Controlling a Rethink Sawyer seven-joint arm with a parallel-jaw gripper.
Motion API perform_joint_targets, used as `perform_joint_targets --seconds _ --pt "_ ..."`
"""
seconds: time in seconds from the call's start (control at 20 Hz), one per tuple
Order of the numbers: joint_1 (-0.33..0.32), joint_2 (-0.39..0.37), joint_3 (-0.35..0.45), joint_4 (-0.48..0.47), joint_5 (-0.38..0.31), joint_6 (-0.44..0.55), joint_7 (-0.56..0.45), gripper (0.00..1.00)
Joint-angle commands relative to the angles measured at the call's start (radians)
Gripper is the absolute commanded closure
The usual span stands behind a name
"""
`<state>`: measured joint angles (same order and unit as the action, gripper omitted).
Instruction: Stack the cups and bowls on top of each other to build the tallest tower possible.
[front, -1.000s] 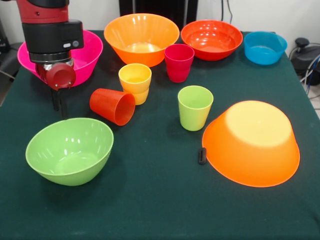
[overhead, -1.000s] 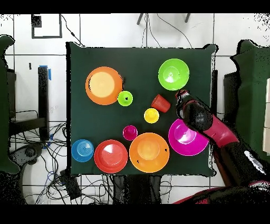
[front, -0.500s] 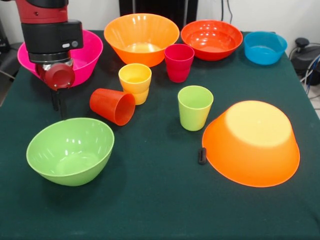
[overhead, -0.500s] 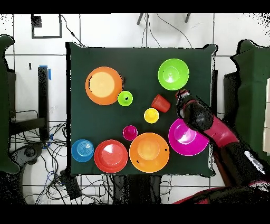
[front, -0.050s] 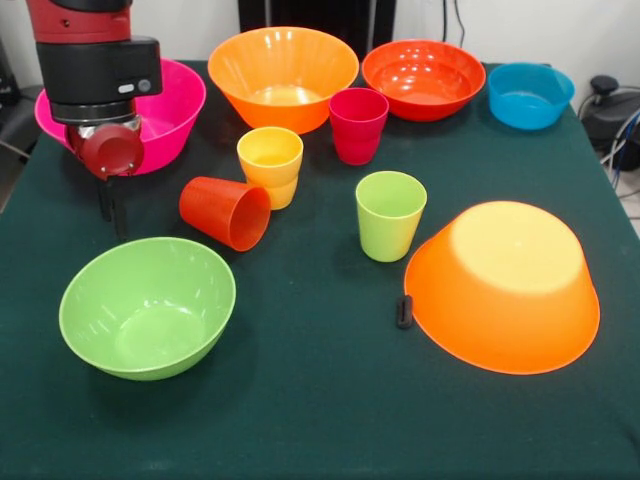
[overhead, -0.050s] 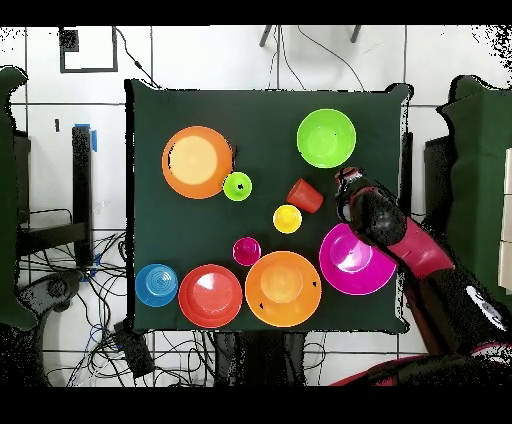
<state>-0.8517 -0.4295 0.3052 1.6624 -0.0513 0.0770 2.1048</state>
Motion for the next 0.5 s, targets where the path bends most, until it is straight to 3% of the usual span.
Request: perform_joint_targets --seconds 0.05,0.5 --pt "0.042 0.006 0.008 0.024 0.051 0.083 0.131 0.0" --pt "0.039 0.013 0.013 0.023 0.061 0.084 0.113 0.0"
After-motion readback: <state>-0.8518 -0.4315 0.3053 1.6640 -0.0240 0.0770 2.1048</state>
